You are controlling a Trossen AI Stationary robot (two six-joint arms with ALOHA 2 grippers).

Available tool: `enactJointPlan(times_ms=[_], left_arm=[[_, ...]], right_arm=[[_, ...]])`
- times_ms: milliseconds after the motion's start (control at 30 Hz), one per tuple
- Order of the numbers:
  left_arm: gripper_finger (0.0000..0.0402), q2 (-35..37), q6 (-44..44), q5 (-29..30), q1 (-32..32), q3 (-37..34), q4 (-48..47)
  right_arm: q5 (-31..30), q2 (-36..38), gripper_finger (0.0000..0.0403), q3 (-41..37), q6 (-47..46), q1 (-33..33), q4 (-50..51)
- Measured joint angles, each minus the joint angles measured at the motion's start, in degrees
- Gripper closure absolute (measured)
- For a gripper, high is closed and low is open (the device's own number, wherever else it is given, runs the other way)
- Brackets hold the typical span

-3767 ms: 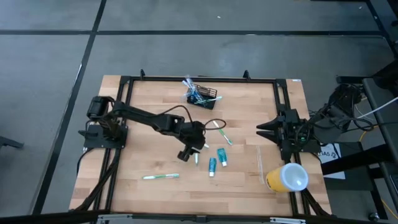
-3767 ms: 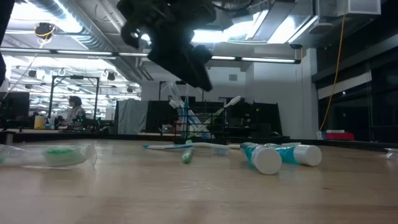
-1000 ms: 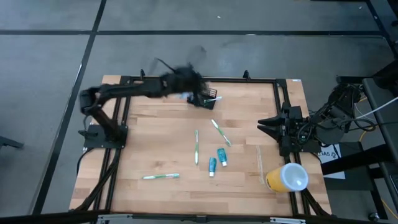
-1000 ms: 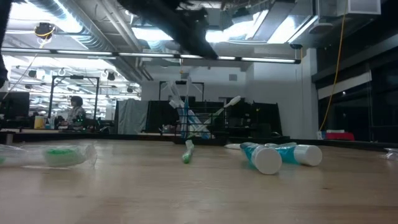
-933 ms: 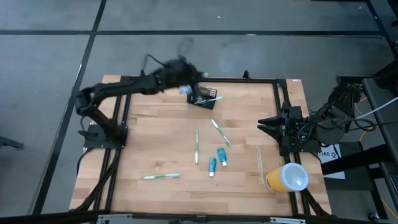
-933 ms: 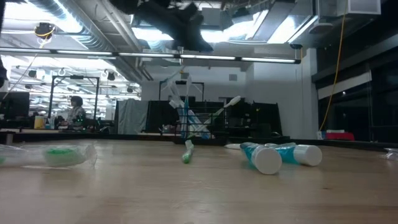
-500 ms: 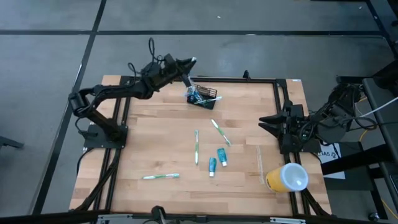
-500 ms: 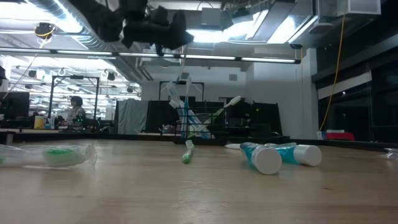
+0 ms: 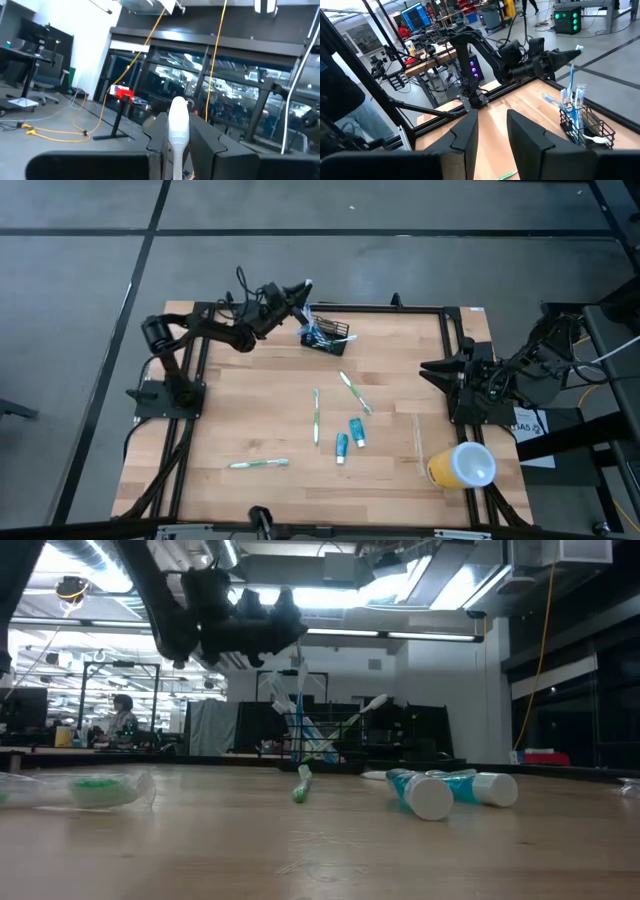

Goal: Pick & Place toothbrushing station
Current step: Put the blue toothbrush into the wire organizer

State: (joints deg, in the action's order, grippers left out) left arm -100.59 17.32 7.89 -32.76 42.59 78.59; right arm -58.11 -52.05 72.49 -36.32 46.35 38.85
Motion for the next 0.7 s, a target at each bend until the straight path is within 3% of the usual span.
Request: enactJointPlan(times_ms=[367,700], left_arm=[[0.0358,-9.7,1.7,0.6,0.0,0.0,7.4],[0.0358,-10.7,0.5,2.8,1.0,-3.4,7.1]], right_arm=[[-1.0,0.1,0.0298,0.0,-1.8,0.0,0.0],[-1.0,0.1,0.0298,0.0,-2.3,0.0,0.0]])
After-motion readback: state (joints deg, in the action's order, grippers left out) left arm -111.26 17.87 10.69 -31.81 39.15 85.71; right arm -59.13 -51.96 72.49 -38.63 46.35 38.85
